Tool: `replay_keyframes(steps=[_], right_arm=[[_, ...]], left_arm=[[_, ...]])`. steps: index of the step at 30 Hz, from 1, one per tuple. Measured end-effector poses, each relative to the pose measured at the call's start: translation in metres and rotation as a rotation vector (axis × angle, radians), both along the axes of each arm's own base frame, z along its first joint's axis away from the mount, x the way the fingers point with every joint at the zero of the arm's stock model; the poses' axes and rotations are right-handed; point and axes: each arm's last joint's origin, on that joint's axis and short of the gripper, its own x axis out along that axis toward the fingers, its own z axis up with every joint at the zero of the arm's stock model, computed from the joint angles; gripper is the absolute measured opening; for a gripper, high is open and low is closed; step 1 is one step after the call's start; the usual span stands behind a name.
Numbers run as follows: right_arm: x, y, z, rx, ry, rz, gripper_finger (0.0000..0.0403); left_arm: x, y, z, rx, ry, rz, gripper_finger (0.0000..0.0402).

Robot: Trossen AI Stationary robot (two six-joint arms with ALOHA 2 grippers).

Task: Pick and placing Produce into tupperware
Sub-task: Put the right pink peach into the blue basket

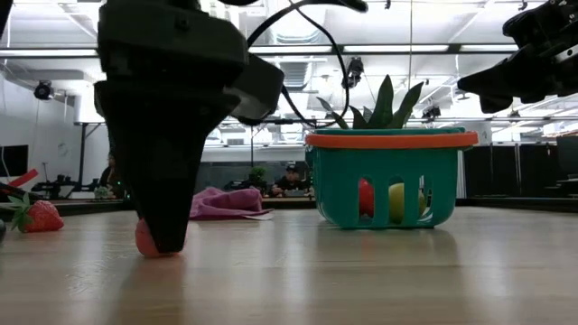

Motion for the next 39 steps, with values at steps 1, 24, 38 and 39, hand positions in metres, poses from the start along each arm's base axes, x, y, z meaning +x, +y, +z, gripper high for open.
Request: replay_keyframes(steps=[1, 24, 38, 39], right_arm=[[0.000, 0.000, 0.000, 0.000, 0.000, 0.000, 0.0009], [0.000, 0.000, 0.000, 0.000, 0.000, 0.000, 0.0009], [0.000, 0.000, 0.000, 0.000, -0.001, 0.000, 0.0009], [0.000, 0.000, 0.000, 0.000, -0.001, 0.000, 0.0009]], left_arm=[[0.000, 0.000, -0.002, -0.002, 0.004, -0.001, 0.0386], [-0.003, 0.003, -0.009, 0.040, 0.029, -0.030, 0.0234], [-0.003, 0.008, -0.012, 0.053, 0.033, -0.161, 0.0075], [-0.003, 0.008, -0.012, 0.054, 0.030, -0.176, 0.0063]])
